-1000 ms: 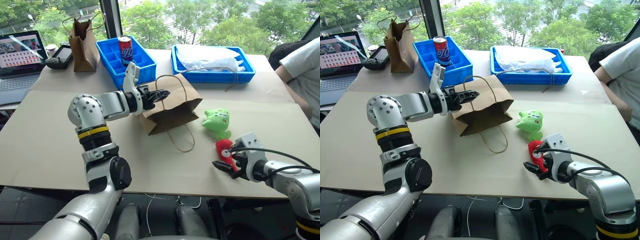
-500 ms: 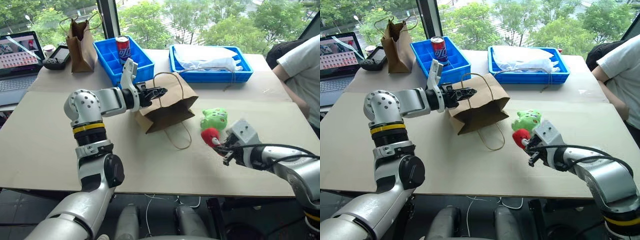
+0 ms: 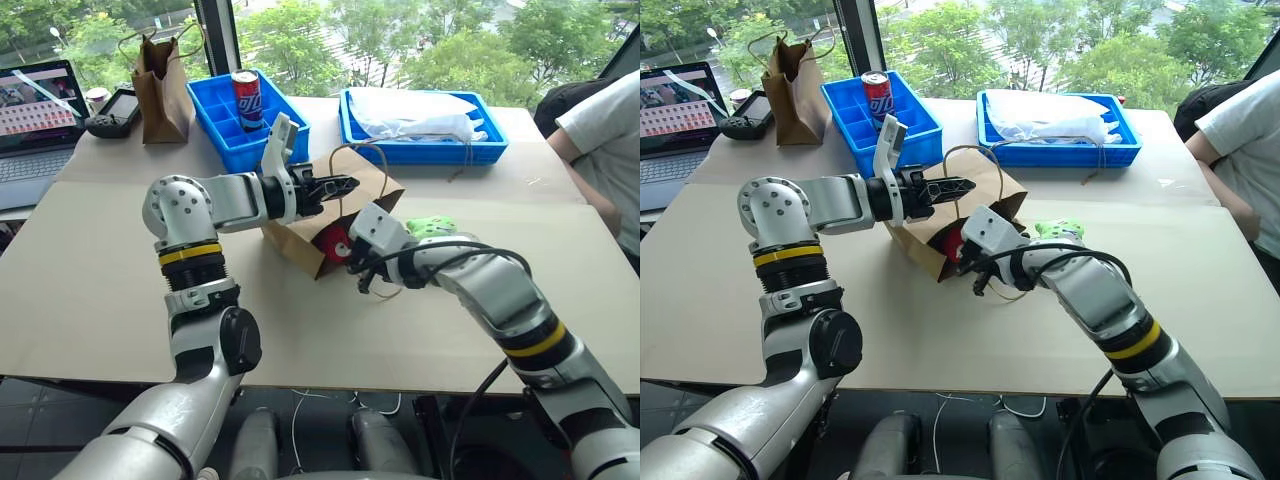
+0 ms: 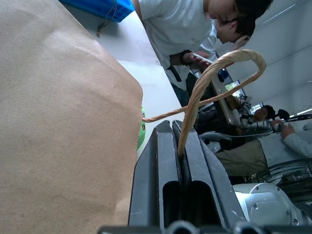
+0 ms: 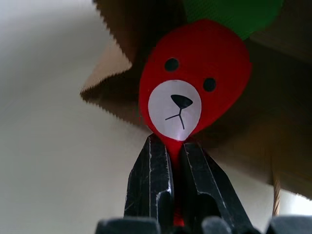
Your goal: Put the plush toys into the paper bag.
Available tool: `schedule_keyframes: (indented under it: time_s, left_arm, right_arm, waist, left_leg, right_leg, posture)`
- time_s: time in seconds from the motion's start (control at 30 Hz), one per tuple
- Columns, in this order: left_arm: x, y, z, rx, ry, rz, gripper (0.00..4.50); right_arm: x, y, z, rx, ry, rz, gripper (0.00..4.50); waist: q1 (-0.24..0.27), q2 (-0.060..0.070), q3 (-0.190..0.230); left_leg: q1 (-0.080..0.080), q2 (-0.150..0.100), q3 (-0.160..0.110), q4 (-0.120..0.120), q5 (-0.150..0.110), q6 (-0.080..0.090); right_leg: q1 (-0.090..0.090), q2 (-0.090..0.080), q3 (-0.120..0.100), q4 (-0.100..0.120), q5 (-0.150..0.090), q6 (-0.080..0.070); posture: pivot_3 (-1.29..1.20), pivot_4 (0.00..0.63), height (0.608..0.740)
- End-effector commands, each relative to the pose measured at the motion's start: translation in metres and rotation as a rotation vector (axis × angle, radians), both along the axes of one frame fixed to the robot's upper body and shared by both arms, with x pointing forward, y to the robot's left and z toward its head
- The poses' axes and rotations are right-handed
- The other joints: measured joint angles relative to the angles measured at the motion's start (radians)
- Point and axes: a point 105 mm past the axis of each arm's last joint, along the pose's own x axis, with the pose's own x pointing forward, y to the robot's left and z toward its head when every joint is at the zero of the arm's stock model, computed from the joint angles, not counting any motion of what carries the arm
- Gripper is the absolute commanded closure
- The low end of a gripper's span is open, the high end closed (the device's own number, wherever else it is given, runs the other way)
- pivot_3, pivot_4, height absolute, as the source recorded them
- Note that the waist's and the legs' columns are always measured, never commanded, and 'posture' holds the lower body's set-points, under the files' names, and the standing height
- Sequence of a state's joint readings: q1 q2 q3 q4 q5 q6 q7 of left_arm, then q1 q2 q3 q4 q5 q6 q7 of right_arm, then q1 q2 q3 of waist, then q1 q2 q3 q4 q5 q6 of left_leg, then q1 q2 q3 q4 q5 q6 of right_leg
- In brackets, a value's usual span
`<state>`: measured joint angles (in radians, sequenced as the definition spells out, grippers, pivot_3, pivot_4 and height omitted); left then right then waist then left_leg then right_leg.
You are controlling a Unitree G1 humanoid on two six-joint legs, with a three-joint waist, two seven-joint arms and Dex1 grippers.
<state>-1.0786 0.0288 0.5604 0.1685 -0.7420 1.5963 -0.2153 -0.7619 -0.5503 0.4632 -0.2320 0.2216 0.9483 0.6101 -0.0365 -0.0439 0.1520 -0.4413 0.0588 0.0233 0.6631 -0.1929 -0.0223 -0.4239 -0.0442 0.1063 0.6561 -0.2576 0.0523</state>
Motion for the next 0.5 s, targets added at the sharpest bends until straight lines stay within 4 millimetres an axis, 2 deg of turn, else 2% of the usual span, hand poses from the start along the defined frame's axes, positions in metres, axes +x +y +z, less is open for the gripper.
schedule_keyframes:
  time_s: [0.03, 0.17, 0.23, 0.27, 0.37, 0.4, 0.43, 0.5]
  left_arm:
    - [-0.005, 0.001, 0.011, -0.02, -0.045, -0.005, 4.5]
    - [-0.005, 0.002, 0.011, -0.025, -0.045, 0.003, 4.5]
    - [-0.005, 0.004, 0.009, -0.017, -0.045, 0.008, 4.5]
    - [-0.005, 0.005, 0.008, -0.013, -0.043, 0.012, 4.5]
    - [-0.003, 0.008, 0.009, -0.012, -0.041, 0.022, 4.5]
    - [-0.002, 0.008, 0.009, -0.013, -0.044, 0.024, 4.5]
    - [-0.001, 0.009, 0.01, -0.013, -0.05, 0.026, 4.5]
    - [0.0, 0.01, 0.011, -0.014, -0.06, 0.029, 4.5]
  right_arm:
    - [0.012, 0.006, 0.016, 0.052, -0.082, 0.002, 4.48]
    - [0.013, 0.019, 0.015, 0.214, -0.018, -0.001, 4.48]
    - [0.012, 0.021, 0.01, 0.225, 0.004, 0.001, 3.67]
    - [0.01, 0.021, 0.008, 0.236, 0.009, 0.0, 3.48]
    - [0.009, 0.019, 0.008, 0.291, 0.014, -0.028, 2.49]
    - [0.009, 0.016, 0.009, 0.299, 0.013, -0.041, 2.0]
    - [0.01, 0.011, 0.009, 0.292, -0.002, -0.063, 1.84]
    - [0.007, 0.002, 0.008, 0.291, -0.003, -0.091, 1.1]
  waist:
    - [0.001, 0.0, 0.0]
    - [-0.002, 0.0, 0.0]
    - [-0.003, 0.0, 0.0]
    - [-0.002, 0.0, 0.0]
    - [-0.002, 0.0, 0.0]
    - [-0.002, 0.0, 0.0]
    - [-0.003, 0.0, 0.0]
    - [-0.002, 0.0, 0.0]
  left_leg:
    - [0.0, 0.0, 0.0, 0.0, 0.0, 0.0]
    - [0.0, 0.0, -0.001, 0.0, 0.0, 0.0]
    - [0.0, 0.0, -0.001, 0.0, 0.0, 0.0]
    - [0.0, 0.0, -0.001, 0.0, 0.0, 0.0]
    - [0.0, 0.0, -0.001, 0.0, 0.0, -0.001]
    - [0.0, 0.0, -0.001, 0.0, 0.0, -0.001]
    - [0.0, 0.0, -0.001, 0.0, 0.0, -0.001]
    - [0.0, 0.0, -0.001, 0.0, 0.0, -0.001]
  right_leg:
    - [0.0, 0.0, 0.0, 0.0, 0.0, 0.0]
    - [0.0, 0.0, 0.0, 0.0, 0.0, 0.0]
    - [0.0, 0.0, -0.001, 0.001, 0.0, 0.0]
    - [0.0, 0.0, -0.001, 0.001, 0.0, 0.0]
    - [0.0, 0.0, -0.001, 0.001, 0.0, 0.0]
    - [0.0, 0.0, -0.001, 0.001, 0.0, 0.0]
    - [0.0, 0.0, -0.001, 0.001, 0.0, 0.0]
    - [0.0, 0.0, -0.001, 0.001, 0.0, 0.0]
  posture:
    - [0.0, 0.15, 0.715]
    - [0.0, 0.15, 0.715]
    - [0.0, 0.15, 0.715]
    - [0.0, 0.15, 0.715]
    - [0.0, 0.15, 0.715]
    - [0.0, 0.15, 0.715]
    - [0.0, 0.15, 0.715]
    - [0.0, 0.15, 0.715]
